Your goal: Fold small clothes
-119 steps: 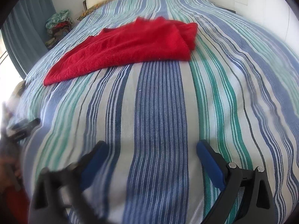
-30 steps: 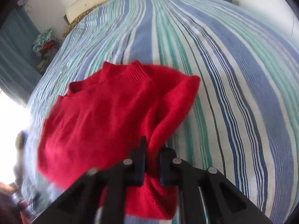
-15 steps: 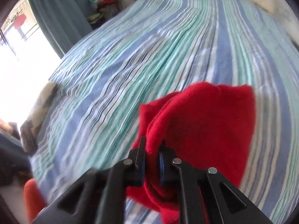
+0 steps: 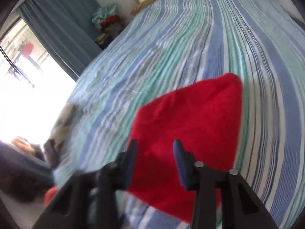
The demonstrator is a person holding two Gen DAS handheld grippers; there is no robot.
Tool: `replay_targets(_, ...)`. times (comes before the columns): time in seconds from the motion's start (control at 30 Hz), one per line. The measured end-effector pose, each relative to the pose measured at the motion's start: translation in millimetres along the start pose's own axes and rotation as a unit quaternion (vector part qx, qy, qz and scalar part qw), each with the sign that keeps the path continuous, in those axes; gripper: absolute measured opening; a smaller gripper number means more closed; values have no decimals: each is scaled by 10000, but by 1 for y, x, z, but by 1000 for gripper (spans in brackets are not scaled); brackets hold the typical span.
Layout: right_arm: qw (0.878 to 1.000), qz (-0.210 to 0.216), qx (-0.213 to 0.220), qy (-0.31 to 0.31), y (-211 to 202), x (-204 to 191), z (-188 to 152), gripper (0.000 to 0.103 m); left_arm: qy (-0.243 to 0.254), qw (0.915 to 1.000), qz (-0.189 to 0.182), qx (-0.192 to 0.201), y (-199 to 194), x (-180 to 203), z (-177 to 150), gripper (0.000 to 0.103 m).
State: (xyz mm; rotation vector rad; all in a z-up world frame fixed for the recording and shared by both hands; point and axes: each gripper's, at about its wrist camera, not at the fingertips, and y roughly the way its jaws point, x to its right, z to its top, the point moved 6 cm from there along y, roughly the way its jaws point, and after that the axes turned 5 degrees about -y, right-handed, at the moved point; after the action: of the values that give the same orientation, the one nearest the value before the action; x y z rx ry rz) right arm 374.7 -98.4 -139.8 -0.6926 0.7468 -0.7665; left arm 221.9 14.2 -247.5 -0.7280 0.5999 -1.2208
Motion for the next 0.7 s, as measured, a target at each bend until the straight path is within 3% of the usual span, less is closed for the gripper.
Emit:
replay_targets(0.17, 9976, 116, -303, -611, 55, -35, -52, 20, -57, 9999, -62, 55, -2, -4, -2, 103)
replay_targets(0.3, 9920, -91, -394, -1192, 84, -70, -80, 20, -46, 9999, -46, 87, -2, -5, -4, 103)
replay_targets(0.47, 9948, 221, -177, -975, 43, -63, -69, 22, -44, 9999, -59, 74, -2, -5, -4, 103)
replay_targets(0.6, 9964, -96, 399, -748, -14, -30, -55, 22, -31, 10000, -35, 73, -2, -5, -4, 103)
replay_targets(0.7, 9981, -206, 515, -278, -26, -4, -35, 22, -14, 10000, -12, 84, -2, -5, -4, 103)
